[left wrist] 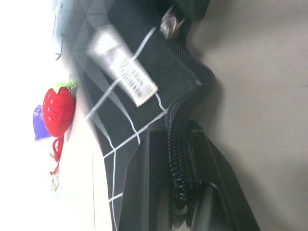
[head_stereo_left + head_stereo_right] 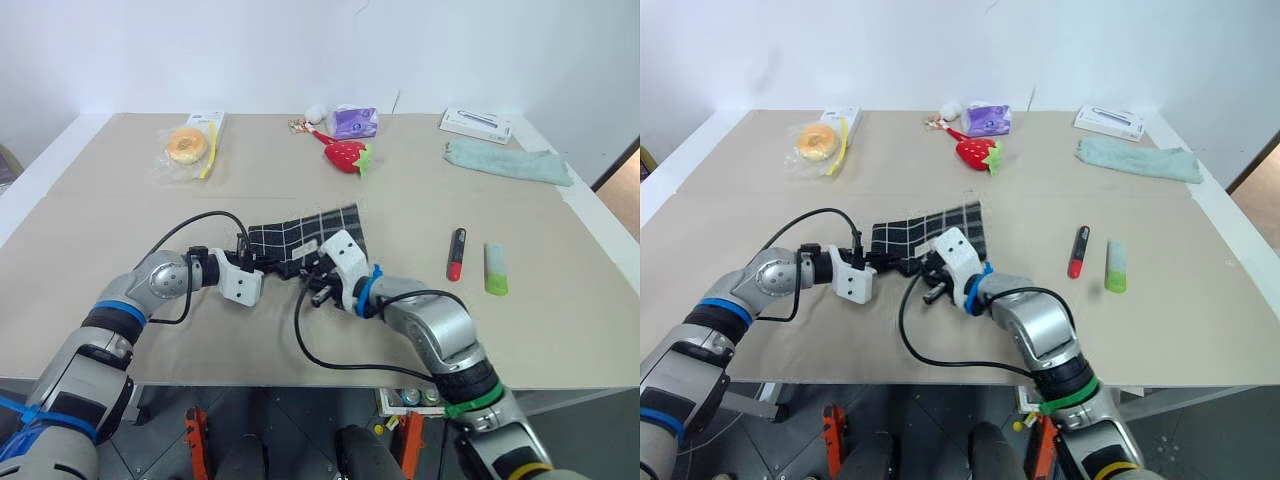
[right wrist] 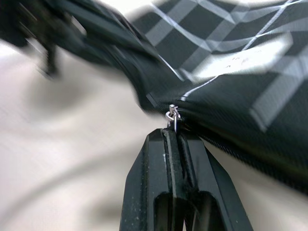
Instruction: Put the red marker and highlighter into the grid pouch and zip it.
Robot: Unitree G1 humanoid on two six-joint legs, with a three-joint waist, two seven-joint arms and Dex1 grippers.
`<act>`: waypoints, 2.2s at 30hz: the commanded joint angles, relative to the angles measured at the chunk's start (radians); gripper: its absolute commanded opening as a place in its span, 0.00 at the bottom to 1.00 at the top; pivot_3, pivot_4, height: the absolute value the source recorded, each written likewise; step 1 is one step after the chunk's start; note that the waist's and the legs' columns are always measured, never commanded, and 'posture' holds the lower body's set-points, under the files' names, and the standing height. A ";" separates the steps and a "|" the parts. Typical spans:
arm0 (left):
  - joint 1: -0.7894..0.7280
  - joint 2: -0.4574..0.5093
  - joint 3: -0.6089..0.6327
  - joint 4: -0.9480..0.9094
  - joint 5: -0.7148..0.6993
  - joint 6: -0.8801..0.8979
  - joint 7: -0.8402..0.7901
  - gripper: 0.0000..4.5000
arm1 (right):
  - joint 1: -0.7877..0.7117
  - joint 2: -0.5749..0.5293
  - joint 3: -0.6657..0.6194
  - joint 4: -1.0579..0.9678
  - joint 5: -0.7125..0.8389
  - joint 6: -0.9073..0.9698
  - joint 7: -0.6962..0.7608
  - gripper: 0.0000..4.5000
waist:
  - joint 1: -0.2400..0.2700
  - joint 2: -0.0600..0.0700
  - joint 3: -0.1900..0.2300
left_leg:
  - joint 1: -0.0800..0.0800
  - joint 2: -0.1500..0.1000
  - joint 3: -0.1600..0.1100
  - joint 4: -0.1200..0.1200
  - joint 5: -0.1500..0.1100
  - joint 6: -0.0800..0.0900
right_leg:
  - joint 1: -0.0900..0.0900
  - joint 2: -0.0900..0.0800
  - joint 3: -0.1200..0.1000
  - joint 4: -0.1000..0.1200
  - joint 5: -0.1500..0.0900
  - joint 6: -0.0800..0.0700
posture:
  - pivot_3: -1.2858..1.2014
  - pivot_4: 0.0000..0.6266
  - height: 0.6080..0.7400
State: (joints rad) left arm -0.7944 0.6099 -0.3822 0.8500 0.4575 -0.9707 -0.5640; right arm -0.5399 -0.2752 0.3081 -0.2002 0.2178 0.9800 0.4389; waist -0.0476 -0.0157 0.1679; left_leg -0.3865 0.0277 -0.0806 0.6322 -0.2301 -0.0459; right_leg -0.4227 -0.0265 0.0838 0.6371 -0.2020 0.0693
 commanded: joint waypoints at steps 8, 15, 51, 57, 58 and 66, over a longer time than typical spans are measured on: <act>0.032 -0.031 -0.018 -0.013 -0.017 0.006 -0.029 0.00 | -0.005 0.047 0.065 -0.050 0.003 -0.017 0.020 0.01 | -0.001 0.000 0.000 | 0.000 0.000 0.000 0.000 0.000 0.000 | 0.000 0.000 0.000 0.000 0.000 0.000 | 0.52 0.24 0.99; 0.038 -0.031 -0.016 -0.022 -0.030 0.015 -0.036 0.00 | -0.020 0.116 0.072 -0.055 0.006 -0.038 0.018 0.01 | -0.001 0.000 0.000 | 0.000 0.000 -0.001 0.000 0.000 0.000 | 0.000 0.000 0.000 0.000 0.000 0.000 | 0.52 0.24 0.99; 0.064 -0.044 0.020 -0.065 -0.093 0.059 -0.095 0.00 | -0.010 0.025 0.024 -0.091 -0.045 -0.155 0.087 0.01 | 0.001 0.000 0.000 | -0.003 0.000 -0.003 0.000 0.000 0.000 | -0.001 0.000 -0.001 -0.001 -0.001 0.000 | 0.52 0.24 0.99; 0.068 -0.032 0.041 -0.091 -0.151 0.076 -0.138 0.00 | 0.050 -0.165 -0.157 -0.202 0.106 -0.138 0.260 0.41 | 0.001 0.000 0.000 | -0.005 -0.001 -0.003 0.000 0.000 0.000 | -0.001 0.000 -0.001 -0.002 -0.001 0.000 | 0.52 0.24 0.99; 0.070 -0.034 0.048 -0.105 -0.177 0.087 -0.155 0.00 | 0.060 -0.213 -0.191 -0.220 0.131 -0.132 0.295 0.53 | 0.000 0.000 0.001 | -0.005 -0.001 -0.003 0.000 0.000 0.000 | -0.001 0.000 -0.001 -0.002 -0.001 0.000 | 0.52 0.24 0.99; 0.098 -0.059 0.108 -0.273 -0.395 0.269 -0.280 0.00 | 0.029 -0.347 -0.409 -0.101 0.165 -0.081 0.222 0.99 | -0.003 0.001 0.004 | -0.004 0.000 -0.003 0.000 -0.001 0.003 | -0.001 0.002 -0.001 -0.001 -0.001 -0.002 | 0.52 0.24 0.99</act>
State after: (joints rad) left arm -0.6948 0.5516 -0.3160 0.6453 0.1346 -0.7444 -0.8226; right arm -0.4871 -0.6071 -0.0499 -0.3412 0.4080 0.8968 0.7141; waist -0.0511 -0.0150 0.1715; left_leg -0.3900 0.0280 -0.0840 0.6326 -0.2315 -0.0432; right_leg -0.4241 -0.0245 0.0830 0.6361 -0.2031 0.0673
